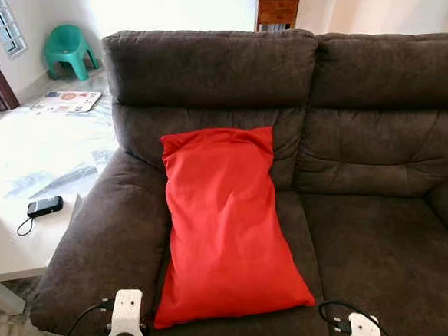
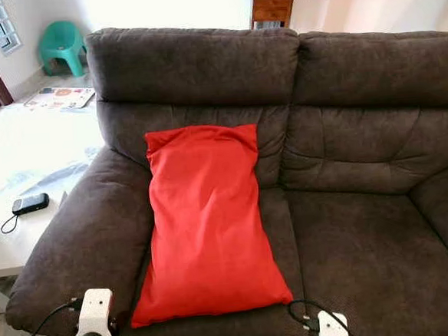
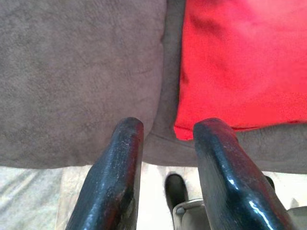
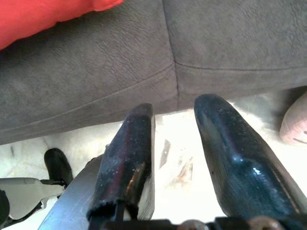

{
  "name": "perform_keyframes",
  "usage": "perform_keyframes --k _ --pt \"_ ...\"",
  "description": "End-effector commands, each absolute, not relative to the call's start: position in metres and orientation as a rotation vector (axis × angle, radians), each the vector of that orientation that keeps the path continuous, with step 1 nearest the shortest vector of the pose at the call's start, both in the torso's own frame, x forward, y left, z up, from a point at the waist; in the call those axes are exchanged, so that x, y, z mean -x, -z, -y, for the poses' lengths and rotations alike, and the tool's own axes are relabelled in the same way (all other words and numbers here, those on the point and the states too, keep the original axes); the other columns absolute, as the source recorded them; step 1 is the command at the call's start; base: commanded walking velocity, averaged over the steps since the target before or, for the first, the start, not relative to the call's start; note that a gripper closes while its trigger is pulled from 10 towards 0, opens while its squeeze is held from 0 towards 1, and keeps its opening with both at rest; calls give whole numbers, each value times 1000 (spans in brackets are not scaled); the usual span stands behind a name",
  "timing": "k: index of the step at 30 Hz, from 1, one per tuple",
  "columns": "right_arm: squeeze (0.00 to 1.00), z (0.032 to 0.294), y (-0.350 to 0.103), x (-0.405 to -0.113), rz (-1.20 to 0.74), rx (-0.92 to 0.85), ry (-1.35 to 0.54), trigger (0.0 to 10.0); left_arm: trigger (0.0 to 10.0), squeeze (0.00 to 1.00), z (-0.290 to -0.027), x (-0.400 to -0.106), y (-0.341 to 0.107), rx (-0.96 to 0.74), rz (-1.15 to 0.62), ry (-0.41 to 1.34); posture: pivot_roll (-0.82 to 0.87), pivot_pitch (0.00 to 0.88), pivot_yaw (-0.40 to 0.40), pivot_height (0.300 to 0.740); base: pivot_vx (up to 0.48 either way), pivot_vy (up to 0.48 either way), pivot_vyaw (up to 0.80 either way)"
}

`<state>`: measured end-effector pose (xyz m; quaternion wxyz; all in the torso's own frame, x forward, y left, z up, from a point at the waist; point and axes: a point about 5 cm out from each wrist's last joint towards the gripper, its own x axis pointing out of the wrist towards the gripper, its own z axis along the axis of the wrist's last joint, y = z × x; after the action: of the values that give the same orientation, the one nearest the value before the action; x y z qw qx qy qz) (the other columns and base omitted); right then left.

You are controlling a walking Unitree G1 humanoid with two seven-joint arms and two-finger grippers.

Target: Move the pillow to the sofa from floor

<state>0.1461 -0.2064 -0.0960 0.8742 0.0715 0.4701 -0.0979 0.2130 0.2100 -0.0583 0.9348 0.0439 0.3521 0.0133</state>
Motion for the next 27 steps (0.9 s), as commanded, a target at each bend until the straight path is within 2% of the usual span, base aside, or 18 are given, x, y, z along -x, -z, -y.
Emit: perform_keyframes --k 1,15,22,27 --pt "0 211 96 -144 -991 -151 220 10000 10000 0 -207 -212 60 -96 -724 -14 26 0 -46 736 0 0 0" --pt "0 209 96 -145 -979 -154 199 10000 10000 0 -206 -208 63 -117 -741 3 24 0 -45 736 0 0 0" --pt "0 208 96 -144 -987 -165 193 10000 10000 0 -204 -208 63 -121 -737 7 24 0 -47 736 0 0 -591" --pt "0 208 96 -144 -984 -166 195 10000 10000 0 -205 -208 62 -110 -728 -4 29 0 -51 736 0 -49 0"
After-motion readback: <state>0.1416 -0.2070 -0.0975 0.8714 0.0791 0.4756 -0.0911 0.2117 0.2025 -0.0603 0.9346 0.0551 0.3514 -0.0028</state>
